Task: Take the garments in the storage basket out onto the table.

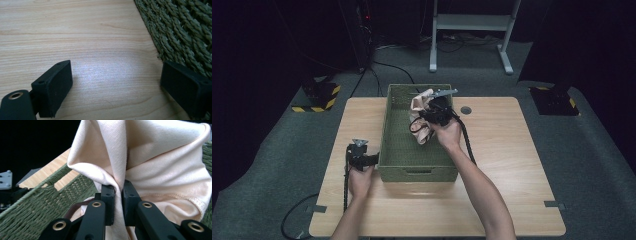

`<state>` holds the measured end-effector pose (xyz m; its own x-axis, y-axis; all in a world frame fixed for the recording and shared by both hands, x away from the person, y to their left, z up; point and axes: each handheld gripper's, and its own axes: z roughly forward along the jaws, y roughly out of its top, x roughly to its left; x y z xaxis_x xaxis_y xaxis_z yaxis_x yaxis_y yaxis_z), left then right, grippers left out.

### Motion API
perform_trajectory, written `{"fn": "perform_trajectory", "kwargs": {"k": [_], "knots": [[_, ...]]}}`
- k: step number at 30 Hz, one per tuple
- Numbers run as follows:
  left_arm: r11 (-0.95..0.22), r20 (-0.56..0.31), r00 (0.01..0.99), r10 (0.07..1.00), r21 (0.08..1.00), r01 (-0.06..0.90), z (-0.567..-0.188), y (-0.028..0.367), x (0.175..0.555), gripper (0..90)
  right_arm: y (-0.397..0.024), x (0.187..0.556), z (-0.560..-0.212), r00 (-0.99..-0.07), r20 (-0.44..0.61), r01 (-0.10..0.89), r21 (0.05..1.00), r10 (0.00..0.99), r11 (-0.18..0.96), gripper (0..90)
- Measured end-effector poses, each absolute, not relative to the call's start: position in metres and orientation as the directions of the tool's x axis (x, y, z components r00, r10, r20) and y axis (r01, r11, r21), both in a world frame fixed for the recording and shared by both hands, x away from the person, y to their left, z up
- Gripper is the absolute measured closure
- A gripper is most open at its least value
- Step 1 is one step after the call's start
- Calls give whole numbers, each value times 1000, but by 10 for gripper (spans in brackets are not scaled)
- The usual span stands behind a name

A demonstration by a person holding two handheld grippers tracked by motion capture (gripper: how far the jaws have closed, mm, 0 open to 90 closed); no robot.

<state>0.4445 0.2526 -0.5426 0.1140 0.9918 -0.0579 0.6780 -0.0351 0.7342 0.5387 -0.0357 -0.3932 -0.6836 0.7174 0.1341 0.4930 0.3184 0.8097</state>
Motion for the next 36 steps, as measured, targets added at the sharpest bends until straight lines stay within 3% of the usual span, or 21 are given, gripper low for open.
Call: {"fn": "perform_trajectory", "kwargs": {"k": [36], "knots": [[-37, -57, 116, 992, 734, 678, -543, 253, 445, 112, -66, 528, -346, -719, 125, 410, 870, 683, 273, 819]]}}
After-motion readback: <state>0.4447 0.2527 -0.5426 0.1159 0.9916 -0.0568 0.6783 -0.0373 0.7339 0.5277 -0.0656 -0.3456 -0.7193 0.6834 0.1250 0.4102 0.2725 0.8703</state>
